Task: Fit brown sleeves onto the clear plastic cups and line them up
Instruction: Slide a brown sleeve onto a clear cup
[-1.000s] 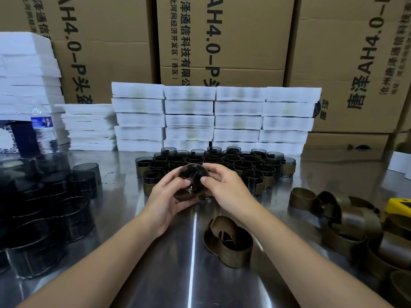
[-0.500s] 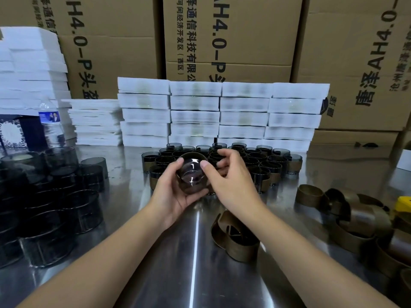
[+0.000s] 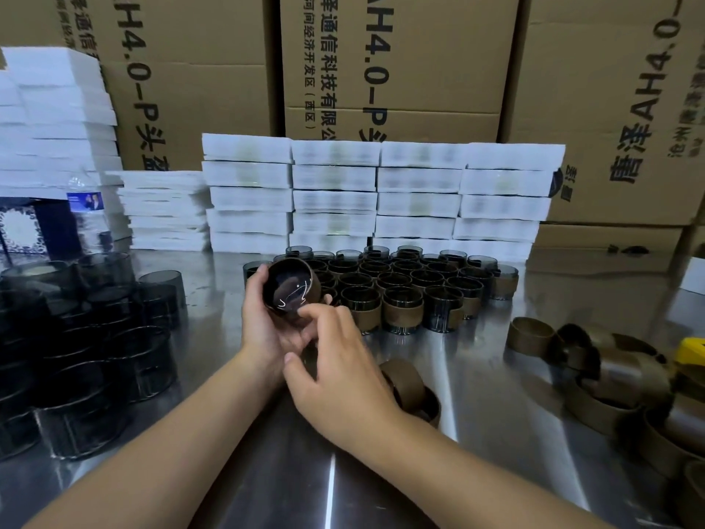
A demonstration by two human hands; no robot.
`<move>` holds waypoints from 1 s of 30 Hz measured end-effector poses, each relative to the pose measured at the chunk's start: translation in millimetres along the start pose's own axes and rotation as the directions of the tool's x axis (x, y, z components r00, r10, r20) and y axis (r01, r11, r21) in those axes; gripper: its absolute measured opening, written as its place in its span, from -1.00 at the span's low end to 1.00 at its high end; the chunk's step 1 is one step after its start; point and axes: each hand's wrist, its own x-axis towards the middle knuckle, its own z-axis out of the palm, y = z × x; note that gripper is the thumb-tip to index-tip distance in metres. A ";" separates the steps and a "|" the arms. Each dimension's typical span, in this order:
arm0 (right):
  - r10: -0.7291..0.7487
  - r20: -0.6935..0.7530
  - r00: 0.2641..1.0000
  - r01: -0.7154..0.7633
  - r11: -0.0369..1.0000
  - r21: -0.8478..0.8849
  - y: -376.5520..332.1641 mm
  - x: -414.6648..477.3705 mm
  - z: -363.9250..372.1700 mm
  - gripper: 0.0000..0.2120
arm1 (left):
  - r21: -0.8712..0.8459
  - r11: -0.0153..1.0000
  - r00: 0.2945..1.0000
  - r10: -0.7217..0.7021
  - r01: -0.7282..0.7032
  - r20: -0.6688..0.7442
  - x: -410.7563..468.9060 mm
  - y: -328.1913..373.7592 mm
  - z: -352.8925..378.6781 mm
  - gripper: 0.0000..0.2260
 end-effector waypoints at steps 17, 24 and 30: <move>0.425 0.066 0.903 -0.421 0.841 0.341 46.9 26.9 -21.0 -0.41 | 0.399 0.915 0.979 -0.030 -0.054 0.200 -8.0 -10.1 1.3 -0.61; 0.515 0.165 0.841 -0.525 0.703 0.480 49.0 30.9 -23.6 -0.48 | 0.405 0.914 0.978 -0.086 0.001 0.193 -13.4 -6.0 8.0 -0.56; 0.484 0.189 0.854 -0.508 0.697 0.506 49.2 31.7 -23.3 -0.37 | 0.391 0.920 0.980 -0.096 0.020 0.176 -18.2 -2.7 13.9 -0.49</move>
